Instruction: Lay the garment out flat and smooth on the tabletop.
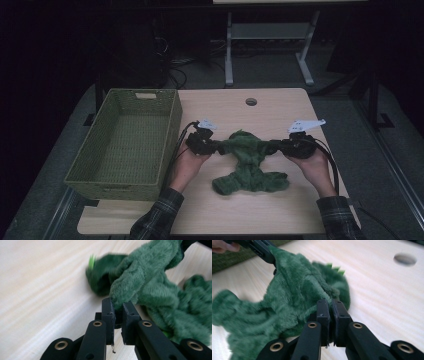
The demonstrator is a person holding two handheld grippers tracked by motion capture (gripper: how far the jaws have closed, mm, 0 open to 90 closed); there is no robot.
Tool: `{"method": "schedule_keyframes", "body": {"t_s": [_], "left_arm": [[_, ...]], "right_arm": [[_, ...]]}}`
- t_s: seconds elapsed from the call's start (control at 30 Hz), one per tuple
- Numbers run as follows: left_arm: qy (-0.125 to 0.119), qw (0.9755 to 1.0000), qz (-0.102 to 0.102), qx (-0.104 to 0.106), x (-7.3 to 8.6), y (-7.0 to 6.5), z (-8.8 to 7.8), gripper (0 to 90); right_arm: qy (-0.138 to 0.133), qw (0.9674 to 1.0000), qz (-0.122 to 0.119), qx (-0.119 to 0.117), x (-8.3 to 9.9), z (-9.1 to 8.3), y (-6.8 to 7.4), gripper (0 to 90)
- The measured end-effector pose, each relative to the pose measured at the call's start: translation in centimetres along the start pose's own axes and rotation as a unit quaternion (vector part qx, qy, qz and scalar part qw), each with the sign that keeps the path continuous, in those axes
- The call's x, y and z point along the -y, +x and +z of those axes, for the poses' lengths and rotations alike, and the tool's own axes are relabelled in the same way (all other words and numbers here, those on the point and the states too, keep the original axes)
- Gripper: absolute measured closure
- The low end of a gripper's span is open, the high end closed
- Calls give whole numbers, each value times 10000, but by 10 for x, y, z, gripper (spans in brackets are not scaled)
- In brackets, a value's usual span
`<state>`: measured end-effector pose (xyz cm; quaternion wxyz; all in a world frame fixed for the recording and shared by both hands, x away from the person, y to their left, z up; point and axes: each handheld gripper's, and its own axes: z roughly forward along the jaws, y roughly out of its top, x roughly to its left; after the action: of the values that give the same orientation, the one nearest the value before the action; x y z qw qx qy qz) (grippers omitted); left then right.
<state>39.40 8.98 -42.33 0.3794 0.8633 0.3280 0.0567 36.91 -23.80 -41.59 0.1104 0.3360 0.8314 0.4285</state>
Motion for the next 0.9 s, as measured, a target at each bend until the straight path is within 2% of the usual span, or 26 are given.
{"method": "schedule_keyframes", "body": {"t_s": [0.07, 0.1, 0.13, 0.17, 0.23, 0.27, 0.33, 0.4, 0.43, 0.5, 0.53, 0.57, 0.6, 0.63, 0.67, 0.73, 0.83, 0.87, 0.9], "left_arm": [[89, 10000, -17, 22, 2, 1, 4, 821], [137, 9999, -83, 57, 4, 2, 9, 820], [236, 9997, -40, 81, 5, 3, 12, 820], [394, 9992, 17, 90, 6, 3, 19, 820], [434, 9990, 5, 97, 7, 3, 22, 820], [472, 9989, -1, 85, 7, 5, 26, 819], [458, 9989, -63, 85, 7, 6, 29, 816], [501, 9987, -42, 104, 7, 8, 30, 801], [471, 9989, -57, 72, 7, 9, 29, 782], [398, 9991, -118, 99, 6, 9, 26, 686], [398, 9991, -118, 99, 6, 9, 26, 643], [346, 9993, -108, 106, 5, 10, 22, 643], [242, 9995, -167, 100, 4, 9, 19, 604], [62, 9998, -141, 111, 1, 9, 10, 571], [62, 9998, -141, 111, 1, 9, 10, 563], [-132, 9998, -109, 113, -6, 9, -1, 549], [-241, 9996, -98, 92, -12, 10, -6, 544], [-305, 9995, -77, 23, -17, 12, -7, 544], [-305, 9995, -77, 23, -17, 12, -7, 544]], "right_arm": [[72, 10000, 33, -21, 3, 4, -3, 851], [213, 9997, 125, -43, 12, 11, -6, 851], [213, 9997, 125, -43, 12, 11, -6, 851], [351, 9991, 235, -56, 18, 17, -9, 851], [425, 9988, 232, -71, 21, 19, -10, 851], [563, 9978, 342, -72, 24, 23, -11, 850], [629, 9974, 341, -82, 25, 27, -13, 850], [711, 9968, 353, -76, 27, 31, -13, 844], [742, 9965, 381, -89, 27, 32, -12, 836], [728, 9969, 284, -77, 26, 32, -12, 770], [728, 9969, 284, -77, 26, 32, -12, 770], [723, 9968, 338, -55, 25, 30, -11, 732], [682, 9972, 310, -55, 23, 27, -11, 688], [556, 9979, 335, -15, 20, 20, -11, 651], [556, 9979, 335, -15, 20, 20, -11, 651], [282, 9992, 266, 40, 12, 9, -10, 633], [263, 9993, 263, 66, 4, 6, -11, 622], [101, 9997, 214, 65, -5, 3, -12, 625], [101, 9997, 214, 65, -5, 3, -12, 625]]}}
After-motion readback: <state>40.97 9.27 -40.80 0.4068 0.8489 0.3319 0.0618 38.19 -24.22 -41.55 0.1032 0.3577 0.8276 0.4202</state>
